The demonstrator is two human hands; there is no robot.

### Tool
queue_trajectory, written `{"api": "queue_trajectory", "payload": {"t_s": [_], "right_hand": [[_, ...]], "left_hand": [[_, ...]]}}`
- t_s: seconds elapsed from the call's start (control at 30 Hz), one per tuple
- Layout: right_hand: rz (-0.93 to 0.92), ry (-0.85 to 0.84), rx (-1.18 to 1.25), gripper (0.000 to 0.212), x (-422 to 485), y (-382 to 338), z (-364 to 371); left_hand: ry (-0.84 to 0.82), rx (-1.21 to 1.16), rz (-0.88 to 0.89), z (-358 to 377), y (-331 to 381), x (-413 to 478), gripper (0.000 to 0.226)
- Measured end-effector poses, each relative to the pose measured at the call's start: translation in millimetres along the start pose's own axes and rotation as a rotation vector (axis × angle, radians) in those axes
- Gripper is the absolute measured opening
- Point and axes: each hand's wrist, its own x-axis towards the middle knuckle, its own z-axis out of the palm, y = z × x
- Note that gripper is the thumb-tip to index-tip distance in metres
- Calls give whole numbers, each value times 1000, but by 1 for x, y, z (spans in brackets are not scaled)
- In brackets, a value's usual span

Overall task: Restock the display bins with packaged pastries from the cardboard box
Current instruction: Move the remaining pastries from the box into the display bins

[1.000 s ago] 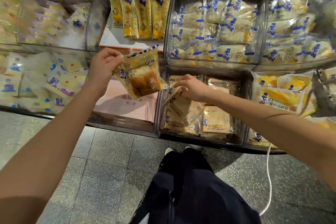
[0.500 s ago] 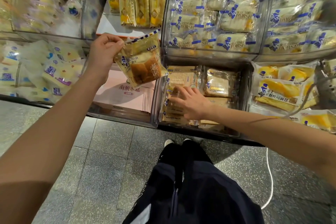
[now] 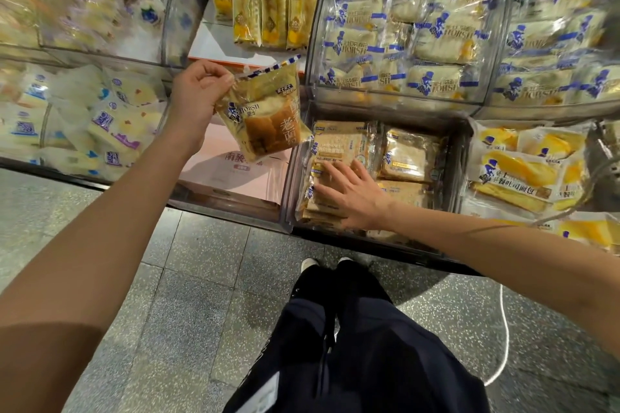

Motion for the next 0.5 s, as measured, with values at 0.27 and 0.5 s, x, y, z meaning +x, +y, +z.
{"api": "queue_trajectory", "payload": {"t_s": [0.27, 0.5], "right_hand": [[50, 265, 246, 65, 13, 42, -79], [239, 429, 361, 61, 44, 77, -150]], "left_hand": [[31, 50, 58, -10, 28, 10, 19], [13, 83, 119, -27, 50, 39, 17]]}}
